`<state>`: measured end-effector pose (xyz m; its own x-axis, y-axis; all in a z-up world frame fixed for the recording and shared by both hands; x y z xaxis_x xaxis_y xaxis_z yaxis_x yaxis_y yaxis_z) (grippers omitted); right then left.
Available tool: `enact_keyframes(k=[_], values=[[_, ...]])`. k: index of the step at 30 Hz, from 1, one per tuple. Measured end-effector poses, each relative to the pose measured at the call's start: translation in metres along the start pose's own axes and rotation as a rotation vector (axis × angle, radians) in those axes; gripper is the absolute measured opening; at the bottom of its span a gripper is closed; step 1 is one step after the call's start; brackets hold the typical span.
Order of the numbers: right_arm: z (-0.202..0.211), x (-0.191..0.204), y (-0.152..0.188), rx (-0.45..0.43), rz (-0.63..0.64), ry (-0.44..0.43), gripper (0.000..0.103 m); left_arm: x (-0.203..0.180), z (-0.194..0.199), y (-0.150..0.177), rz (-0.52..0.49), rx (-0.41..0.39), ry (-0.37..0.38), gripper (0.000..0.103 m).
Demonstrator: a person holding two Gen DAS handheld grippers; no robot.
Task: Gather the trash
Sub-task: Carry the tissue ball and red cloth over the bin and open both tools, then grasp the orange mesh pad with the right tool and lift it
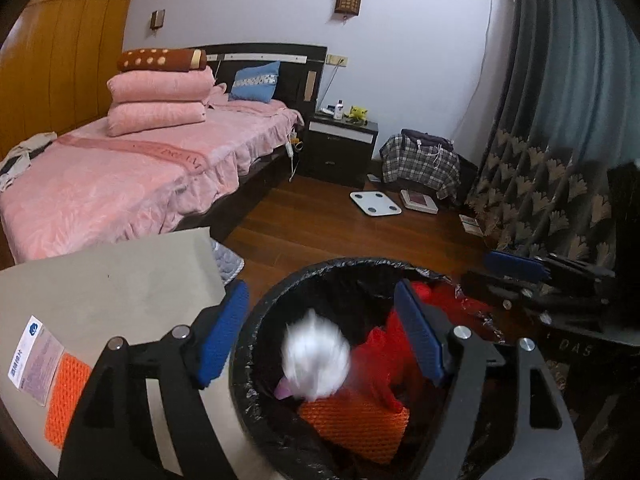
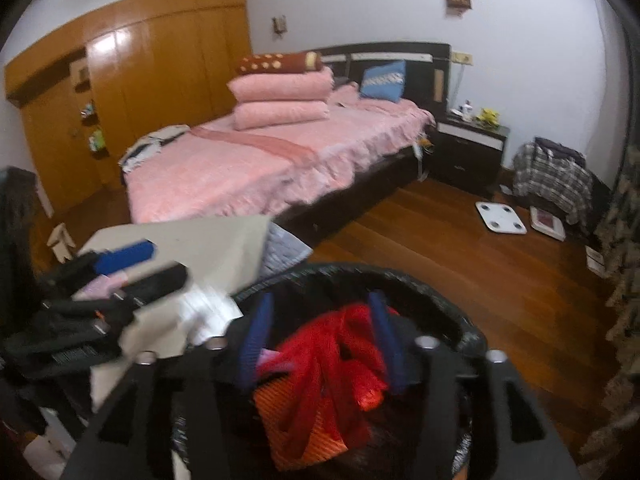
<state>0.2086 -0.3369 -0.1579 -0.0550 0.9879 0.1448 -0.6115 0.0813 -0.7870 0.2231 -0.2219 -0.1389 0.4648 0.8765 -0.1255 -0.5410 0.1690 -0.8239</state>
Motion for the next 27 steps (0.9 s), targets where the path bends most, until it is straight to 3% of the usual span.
enact_keyframes(k=[5,8,16,27], values=[[0.003,-0.01,0.008,-0.016,-0.038,0.02,0.086,0.027,0.013,0.002,0.019,-0.004,-0.041,0.076],[0.011,-0.001,0.006,-0.049,-0.044,-0.002,0.095,0.052,0.032,0.005,0.024,-0.019,-0.103,0.082],[0.012,0.063,-0.003,-0.107,-0.028,-0.077,0.097,0.135,0.092,0.037,0.054,-0.022,-0.281,0.087],[-0.036,0.203,0.015,-0.027,0.091,-0.207,0.097,0.256,0.153,0.1,0.154,0.015,-0.485,0.087]])
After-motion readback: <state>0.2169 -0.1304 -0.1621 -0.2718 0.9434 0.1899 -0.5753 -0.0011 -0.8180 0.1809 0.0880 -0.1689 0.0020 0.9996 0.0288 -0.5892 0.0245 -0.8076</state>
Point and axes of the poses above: each gripper's, at about its wrist camera, not at the fingertips, and z roughly against the way its jaws point, x to its left, y to its underside, the point moved 10 cm from there along -z, roughly the way its jaws point, and after that the axes turned 3 degrees about -y, right-handed, at the moved point
